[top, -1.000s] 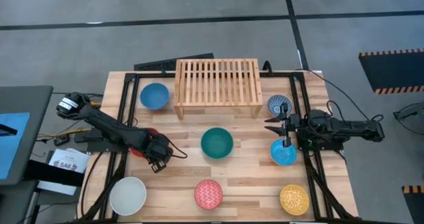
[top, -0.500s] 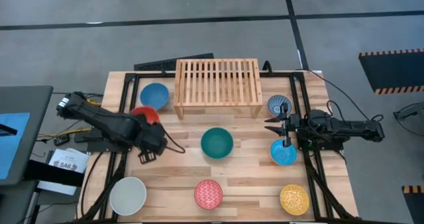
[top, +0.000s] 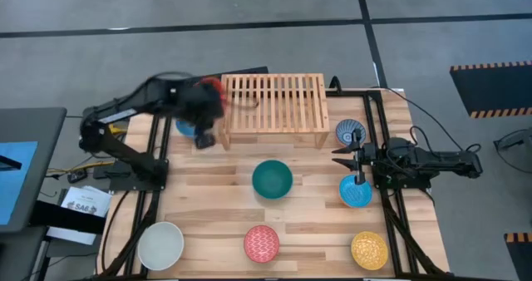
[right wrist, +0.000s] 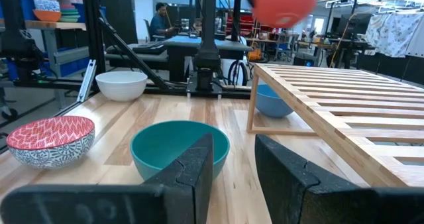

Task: Place and stack bowls onto a shelf
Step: Put the large orange bowl on the shelf

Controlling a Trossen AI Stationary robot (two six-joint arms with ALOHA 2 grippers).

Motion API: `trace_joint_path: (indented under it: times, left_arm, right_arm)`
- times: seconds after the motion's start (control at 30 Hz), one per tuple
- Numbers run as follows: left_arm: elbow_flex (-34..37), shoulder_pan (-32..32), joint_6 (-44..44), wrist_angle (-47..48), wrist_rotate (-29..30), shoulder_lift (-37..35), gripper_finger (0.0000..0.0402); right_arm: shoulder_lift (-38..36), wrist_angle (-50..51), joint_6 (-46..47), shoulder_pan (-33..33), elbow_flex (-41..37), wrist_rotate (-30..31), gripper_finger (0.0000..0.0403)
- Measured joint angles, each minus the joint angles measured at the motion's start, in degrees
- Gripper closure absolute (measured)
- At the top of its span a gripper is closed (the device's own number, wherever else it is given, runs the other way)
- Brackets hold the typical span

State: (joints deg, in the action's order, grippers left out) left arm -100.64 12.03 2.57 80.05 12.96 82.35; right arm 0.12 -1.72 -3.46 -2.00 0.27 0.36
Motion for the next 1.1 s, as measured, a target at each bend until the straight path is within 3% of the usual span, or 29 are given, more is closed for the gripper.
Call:
trace_joint_path:
  times: [0.17,0.33,0.53,1.1]
  left_arm:
    - [-0.1,7.3,11.8,-7.8,-3.7,5.3,0.0402]
    - [-0.1,9.5,19.4,-7.6,-3.5,12.4,0.0402]
    - [0.0,9.3,19.7,-5.6,-3.0,16.9,0.0401]
    - [-0.1,9.8,19.0,-3.8,-1.5,17.1,0.0401]
  right_arm:
    - [0.0,0.0,0.0,0.0,0.0,0.0,0.0265]
    - [0.0,0.0,0.0,0.0,0.0,0.0,0.0265]
    - [0.0,0.0,0.0,0.0,0.0,0.0,0.0265]
    - [0.0,0.0,0.0,0.0,0.0,-0.1,0.0265]
